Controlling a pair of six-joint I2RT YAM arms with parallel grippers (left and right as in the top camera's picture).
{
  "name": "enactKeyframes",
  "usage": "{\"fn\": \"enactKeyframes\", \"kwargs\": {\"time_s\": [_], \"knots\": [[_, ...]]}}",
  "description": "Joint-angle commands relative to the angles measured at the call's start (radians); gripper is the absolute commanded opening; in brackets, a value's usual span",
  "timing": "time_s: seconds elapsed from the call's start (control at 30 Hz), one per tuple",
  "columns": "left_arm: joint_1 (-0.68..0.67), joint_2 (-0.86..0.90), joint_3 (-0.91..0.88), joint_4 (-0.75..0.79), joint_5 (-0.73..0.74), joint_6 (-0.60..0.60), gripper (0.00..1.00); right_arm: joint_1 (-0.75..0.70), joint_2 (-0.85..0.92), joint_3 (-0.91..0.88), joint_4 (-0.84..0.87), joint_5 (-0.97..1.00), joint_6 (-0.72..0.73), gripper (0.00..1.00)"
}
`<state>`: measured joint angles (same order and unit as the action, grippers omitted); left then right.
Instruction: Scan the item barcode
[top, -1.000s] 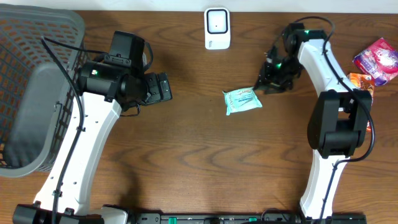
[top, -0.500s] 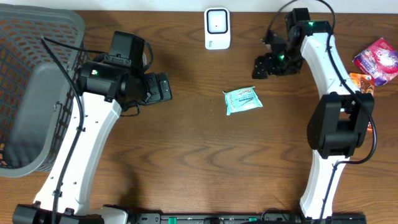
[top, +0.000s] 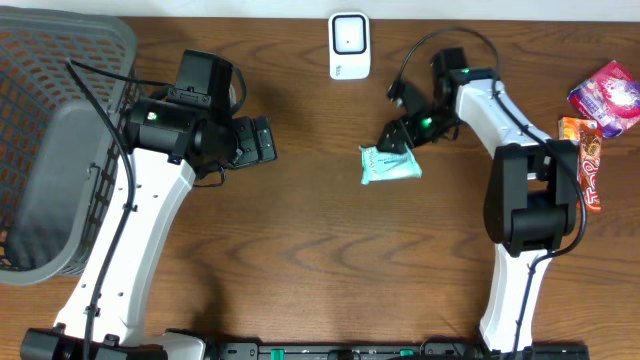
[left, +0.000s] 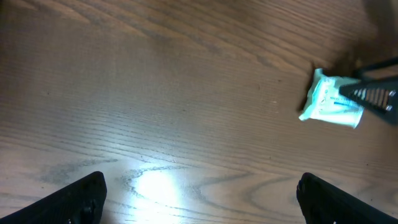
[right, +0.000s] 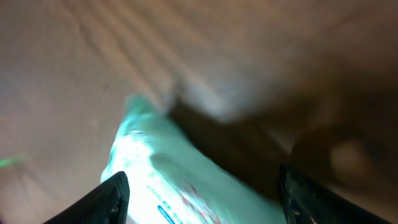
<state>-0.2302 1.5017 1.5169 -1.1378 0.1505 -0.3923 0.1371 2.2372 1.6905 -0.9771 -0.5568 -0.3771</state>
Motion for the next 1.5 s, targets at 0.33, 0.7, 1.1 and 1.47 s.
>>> {"fn": "enactKeyframes", "kwargs": {"time_s": [0.33, 0.7, 1.1, 1.47], "knots": [[0.002, 0.001, 0.005, -0.002, -0.010, 0.003, 0.98, 0.040, -0.034, -0.003, -0.309, 0.066, 0.051, 0.66], [0.002, 0.001, 0.005, -0.003, -0.010, 0.003, 0.98, 0.041, -0.034, -0.096, -0.186, 0.164, 0.473, 0.66], [0.002, 0.001, 0.005, -0.002, -0.010, 0.003, 0.98, 0.079, -0.034, -0.260, 0.051, 0.045, 0.636, 0.14], [0.002, 0.001, 0.005, -0.003, -0.010, 0.003, 0.98, 0.049, -0.034, -0.075, 0.196, -0.206, 0.693, 0.01]]}}
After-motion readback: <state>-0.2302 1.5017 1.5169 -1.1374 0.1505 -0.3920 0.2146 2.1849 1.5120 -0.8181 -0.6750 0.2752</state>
